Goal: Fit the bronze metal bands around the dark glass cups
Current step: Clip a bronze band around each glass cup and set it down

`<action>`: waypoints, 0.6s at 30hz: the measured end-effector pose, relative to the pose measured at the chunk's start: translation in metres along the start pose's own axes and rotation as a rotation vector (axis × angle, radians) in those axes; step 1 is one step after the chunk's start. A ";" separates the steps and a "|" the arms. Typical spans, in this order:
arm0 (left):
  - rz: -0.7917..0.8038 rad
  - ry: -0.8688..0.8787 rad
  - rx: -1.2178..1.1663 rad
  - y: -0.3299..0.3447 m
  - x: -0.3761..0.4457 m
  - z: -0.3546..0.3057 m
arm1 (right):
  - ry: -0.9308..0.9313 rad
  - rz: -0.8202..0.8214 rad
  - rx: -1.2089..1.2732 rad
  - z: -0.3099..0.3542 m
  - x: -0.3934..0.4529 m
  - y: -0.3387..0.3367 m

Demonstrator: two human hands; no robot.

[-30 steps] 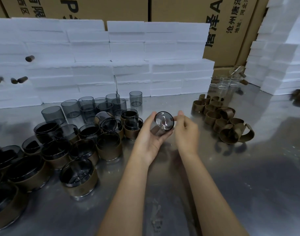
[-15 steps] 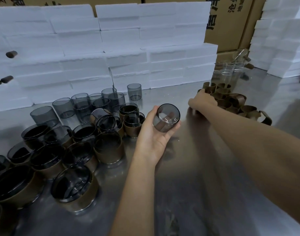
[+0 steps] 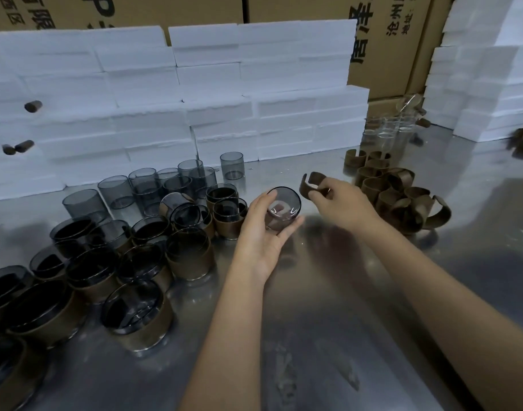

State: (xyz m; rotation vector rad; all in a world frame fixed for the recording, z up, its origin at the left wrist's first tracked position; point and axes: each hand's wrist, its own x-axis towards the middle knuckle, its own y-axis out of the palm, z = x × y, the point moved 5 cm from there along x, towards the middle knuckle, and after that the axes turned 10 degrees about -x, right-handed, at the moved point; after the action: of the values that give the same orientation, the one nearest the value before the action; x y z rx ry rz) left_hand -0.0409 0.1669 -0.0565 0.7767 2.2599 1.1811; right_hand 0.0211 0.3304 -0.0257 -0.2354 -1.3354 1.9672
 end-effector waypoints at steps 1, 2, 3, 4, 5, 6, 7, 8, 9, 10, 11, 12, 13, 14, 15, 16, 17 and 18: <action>-0.010 0.016 0.000 0.000 0.000 0.000 | -0.026 -0.050 0.068 0.003 -0.017 -0.008; -0.010 0.039 0.016 0.001 -0.001 -0.001 | -0.056 -0.099 0.124 0.008 -0.034 -0.016; -0.007 0.063 0.049 0.002 -0.003 -0.001 | -0.086 -0.137 0.159 0.013 -0.050 -0.023; 0.002 0.085 0.093 0.004 -0.006 -0.001 | -0.115 -0.156 0.174 0.018 -0.063 -0.028; 0.018 0.102 0.140 0.006 -0.010 -0.001 | -0.143 -0.160 0.174 0.024 -0.075 -0.031; 0.036 0.115 0.184 0.008 -0.013 -0.001 | -0.170 -0.153 0.157 0.029 -0.085 -0.032; 0.055 0.130 0.223 0.009 -0.017 0.000 | -0.197 -0.139 0.127 0.034 -0.093 -0.032; 0.066 0.147 0.253 0.011 -0.021 0.000 | -0.226 -0.122 0.095 0.039 -0.099 -0.031; 0.071 0.159 0.269 0.012 -0.025 0.001 | -0.256 -0.110 0.068 0.044 -0.106 -0.032; 0.070 0.158 0.272 0.013 -0.028 0.003 | -0.284 -0.104 0.047 0.048 -0.110 -0.033; 0.068 0.147 0.263 0.012 -0.031 0.005 | -0.305 -0.094 0.027 0.051 -0.114 -0.034; 0.065 0.137 0.247 0.011 -0.033 0.007 | -0.315 -0.080 0.004 0.054 -0.117 -0.034; 0.063 0.129 0.230 0.010 -0.036 0.007 | -0.313 -0.067 -0.014 0.057 -0.120 -0.034; 0.061 0.124 0.217 0.009 -0.039 0.008 | -0.291 -0.072 -0.005 0.057 -0.121 -0.036; 0.057 0.123 0.210 0.008 -0.041 0.007 | -0.237 -0.102 0.058 0.055 -0.120 -0.040; 0.054 0.122 0.206 0.007 -0.043 0.007 | -0.156 -0.152 0.178 0.051 -0.119 -0.046; 0.051 0.121 0.201 0.005 -0.045 0.006 | -0.068 -0.199 0.323 0.046 -0.114 -0.050; 0.048 0.123 0.201 0.005 -0.045 0.006 | 0.013 -0.210 0.453 0.042 -0.108 -0.052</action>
State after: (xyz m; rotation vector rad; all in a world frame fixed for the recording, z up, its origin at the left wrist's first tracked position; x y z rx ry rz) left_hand -0.0028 0.1422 -0.0488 0.8590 2.5040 1.0599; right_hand 0.1004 0.2390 0.0111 0.1055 -0.8353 2.0181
